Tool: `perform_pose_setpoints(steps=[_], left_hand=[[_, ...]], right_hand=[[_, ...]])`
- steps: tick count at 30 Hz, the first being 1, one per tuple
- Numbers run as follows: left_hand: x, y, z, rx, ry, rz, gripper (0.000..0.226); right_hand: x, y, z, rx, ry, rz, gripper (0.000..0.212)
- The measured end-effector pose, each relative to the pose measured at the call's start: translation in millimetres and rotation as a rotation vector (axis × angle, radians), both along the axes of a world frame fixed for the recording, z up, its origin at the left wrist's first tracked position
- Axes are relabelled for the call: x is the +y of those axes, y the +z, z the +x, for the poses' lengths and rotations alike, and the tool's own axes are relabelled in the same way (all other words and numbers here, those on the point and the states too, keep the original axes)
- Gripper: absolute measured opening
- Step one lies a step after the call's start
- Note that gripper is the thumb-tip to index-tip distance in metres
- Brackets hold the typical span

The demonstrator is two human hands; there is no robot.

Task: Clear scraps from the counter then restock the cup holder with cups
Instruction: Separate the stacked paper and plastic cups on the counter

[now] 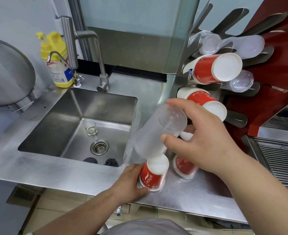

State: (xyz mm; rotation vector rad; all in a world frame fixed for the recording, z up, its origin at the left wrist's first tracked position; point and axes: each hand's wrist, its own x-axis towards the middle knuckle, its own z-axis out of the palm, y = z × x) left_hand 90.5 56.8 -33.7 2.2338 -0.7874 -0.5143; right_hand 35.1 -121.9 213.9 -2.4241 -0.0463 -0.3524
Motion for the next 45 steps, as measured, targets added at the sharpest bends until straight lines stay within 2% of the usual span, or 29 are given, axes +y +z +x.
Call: perform_pose_setpoints(steps=[5,7,10,13,16,21,29,38,45], left_hand=[[5,9,3,0.039,-0.048,-0.016,0.082],[11,19,7,0.062,-0.028,-0.048,0.079],[24,44,12,0.088,0.063,-0.15,0.074],[37,69,13,0.106,0.194,-0.281,0.085],[46,89,13,0.063,0.238,-0.364,0.09],[61,102,13,-0.019,0.28,-0.387,0.082],[122,104,20,-0.064,0.431,-0.393,0.082],[225,74,29,-0.091,0.579,-0.259,0.071],[287,48,51,-0.076,0.649,-0.159,0.074]], right_hand=[[1,-8,0,0.022,0.022,0.006,0.066],[2,-11,0,0.04,0.028,-0.001,0.067],[3,-16,1,0.058,0.047,-0.013,0.067],[7,-20,4,0.079,0.075,-0.027,0.068],[16,-22,8,0.089,0.107,-0.022,0.068],[43,-18,22,0.084,0.191,-0.07,0.068],[105,-14,56,0.095,0.353,-0.087,0.068],[210,-46,103,0.197,0.512,-0.055,0.066],[277,-74,138,0.239,0.579,-0.092,0.067]])
